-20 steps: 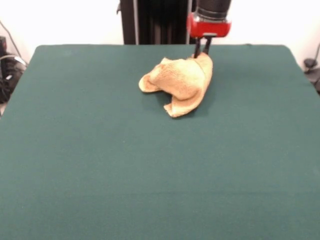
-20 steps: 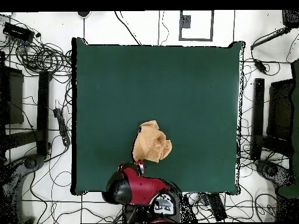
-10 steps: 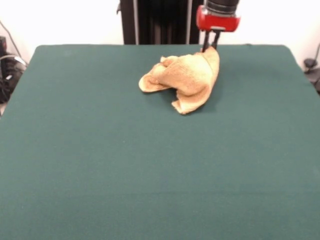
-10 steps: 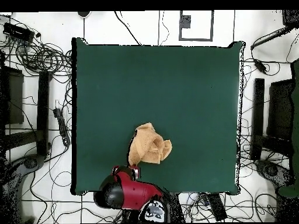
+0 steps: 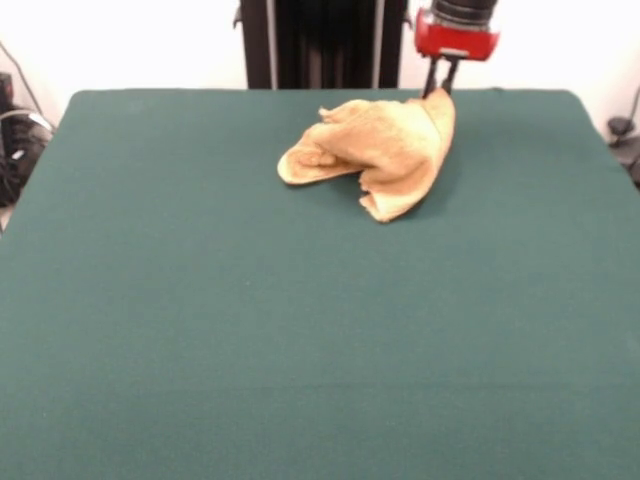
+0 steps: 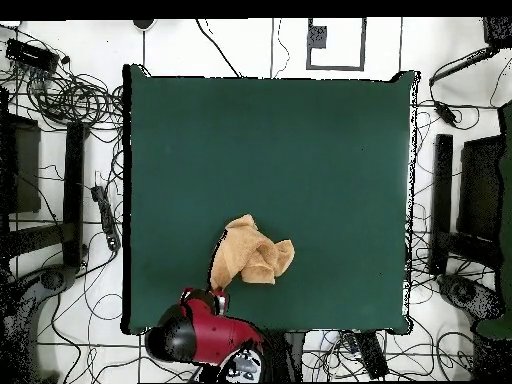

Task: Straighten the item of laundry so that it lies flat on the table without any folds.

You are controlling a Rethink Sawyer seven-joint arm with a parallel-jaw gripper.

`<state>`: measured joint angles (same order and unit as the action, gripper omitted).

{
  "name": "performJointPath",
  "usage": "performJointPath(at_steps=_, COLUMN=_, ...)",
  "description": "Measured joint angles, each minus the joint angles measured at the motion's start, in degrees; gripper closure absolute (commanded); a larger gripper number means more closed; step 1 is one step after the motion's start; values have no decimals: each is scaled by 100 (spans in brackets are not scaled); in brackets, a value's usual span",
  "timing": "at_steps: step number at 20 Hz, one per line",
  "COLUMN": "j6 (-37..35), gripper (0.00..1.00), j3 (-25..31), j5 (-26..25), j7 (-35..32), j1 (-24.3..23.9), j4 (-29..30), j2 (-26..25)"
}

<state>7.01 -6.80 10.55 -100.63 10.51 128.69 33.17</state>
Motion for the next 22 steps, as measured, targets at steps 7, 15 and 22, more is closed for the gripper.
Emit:
performJointPath(at_steps=7, j6=0, gripper=100, j3=189, j5=479, j7=-574, j1=418, j4=98, j2=0)
performJointPath(at_steps=15, j6=55, gripper=100, j3=515, j5=789, j7=-1468, j1=762, j4=349, j2=12)
performJointPath(at_steps=22, j6=281, gripper=100, j3=739, j5=801, j7=-2222, j1=929, j4=582, j2=-6)
